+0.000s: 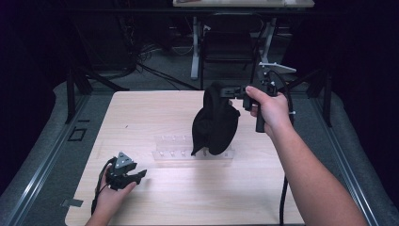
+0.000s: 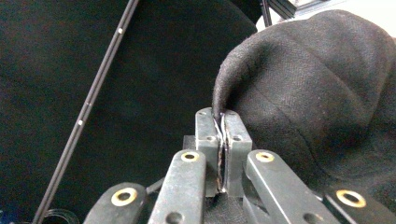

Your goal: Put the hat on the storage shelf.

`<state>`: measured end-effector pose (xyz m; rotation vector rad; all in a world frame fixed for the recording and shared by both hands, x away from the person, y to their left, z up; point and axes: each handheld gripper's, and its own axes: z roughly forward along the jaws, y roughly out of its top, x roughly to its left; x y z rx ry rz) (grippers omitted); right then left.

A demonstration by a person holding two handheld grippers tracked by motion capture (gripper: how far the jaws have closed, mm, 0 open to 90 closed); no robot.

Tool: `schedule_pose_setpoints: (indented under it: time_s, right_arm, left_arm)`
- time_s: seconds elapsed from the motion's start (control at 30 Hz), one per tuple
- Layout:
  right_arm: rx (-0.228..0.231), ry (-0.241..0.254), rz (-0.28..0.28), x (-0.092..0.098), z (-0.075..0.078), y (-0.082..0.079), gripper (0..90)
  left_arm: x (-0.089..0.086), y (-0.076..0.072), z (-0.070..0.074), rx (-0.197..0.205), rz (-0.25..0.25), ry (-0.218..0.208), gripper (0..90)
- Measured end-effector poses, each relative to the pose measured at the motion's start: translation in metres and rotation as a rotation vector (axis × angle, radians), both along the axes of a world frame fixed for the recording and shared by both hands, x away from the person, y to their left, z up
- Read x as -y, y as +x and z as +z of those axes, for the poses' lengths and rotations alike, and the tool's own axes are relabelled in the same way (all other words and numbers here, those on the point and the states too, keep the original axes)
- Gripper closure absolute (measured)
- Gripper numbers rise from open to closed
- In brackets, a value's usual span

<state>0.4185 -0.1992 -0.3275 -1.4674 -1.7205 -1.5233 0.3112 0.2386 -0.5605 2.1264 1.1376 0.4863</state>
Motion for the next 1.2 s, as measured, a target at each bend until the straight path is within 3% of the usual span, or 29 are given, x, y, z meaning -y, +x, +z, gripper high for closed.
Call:
schedule_pose_setpoints:
  time_s: [0.13, 0.5, 0.8, 1.2]
  right_arm:
    - [0.0, 0.001, 0.015, -0.006, -0.001, 0.0, 87.9]
    - [-0.007, 0.044, 0.024, -0.017, -0.009, 0.003, 87.4]
    - [-0.009, 0.056, 0.032, -0.022, -0.012, 0.005, 87.3]
    - [-0.006, 0.053, 0.042, -0.024, -0.012, 0.005, 86.4]
  left_arm:
    - [0.003, -0.001, 0.003, 0.005, -0.005, -0.012, 49.3]
    - [0.022, -0.002, 0.025, 0.073, -0.072, -0.05, 50.3]
    - [0.053, -0.003, 0.044, 0.12, -0.163, -0.048, 52.6]
    - [0.088, 0.001, 0.066, 0.155, -0.234, -0.056, 54.2]
